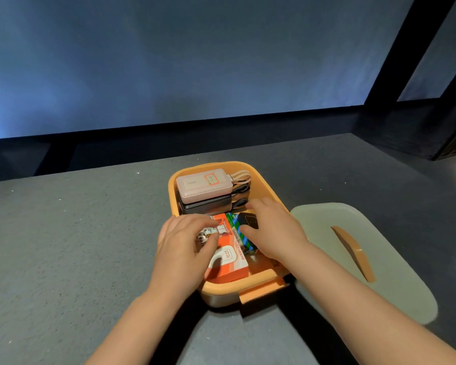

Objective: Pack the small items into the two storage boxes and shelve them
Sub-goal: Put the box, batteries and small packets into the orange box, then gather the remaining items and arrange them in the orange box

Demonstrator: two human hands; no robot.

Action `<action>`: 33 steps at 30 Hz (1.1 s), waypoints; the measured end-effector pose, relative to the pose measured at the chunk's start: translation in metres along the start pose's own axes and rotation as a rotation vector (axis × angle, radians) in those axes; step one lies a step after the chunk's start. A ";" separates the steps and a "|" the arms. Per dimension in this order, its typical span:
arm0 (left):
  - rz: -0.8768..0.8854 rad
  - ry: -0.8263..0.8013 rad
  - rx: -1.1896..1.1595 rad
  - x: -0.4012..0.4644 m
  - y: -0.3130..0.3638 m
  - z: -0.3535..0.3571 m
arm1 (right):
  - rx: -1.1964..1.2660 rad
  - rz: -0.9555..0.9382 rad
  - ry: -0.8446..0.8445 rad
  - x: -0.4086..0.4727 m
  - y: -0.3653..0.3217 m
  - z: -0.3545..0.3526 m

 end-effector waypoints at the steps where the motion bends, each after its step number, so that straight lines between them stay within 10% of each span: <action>1: 0.008 -0.003 0.007 -0.001 0.002 -0.003 | 0.011 -0.017 0.041 -0.012 -0.003 -0.006; 12: 0.295 -0.221 -0.143 -0.060 0.038 -0.007 | 0.003 0.209 0.368 -0.165 -0.035 -0.014; 33: 1.204 -1.040 -0.426 -0.490 0.258 0.022 | -0.382 1.639 0.673 -0.721 -0.155 -0.011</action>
Point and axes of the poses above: each hand's wrist, its own x-axis towards the middle knuckle, its own z-axis out of the palm, y = z × x, the point moved 3 cm from there along x, towards the middle knuckle, and after that the axes turned 10 degrees about -z, right-handed, at the moved point
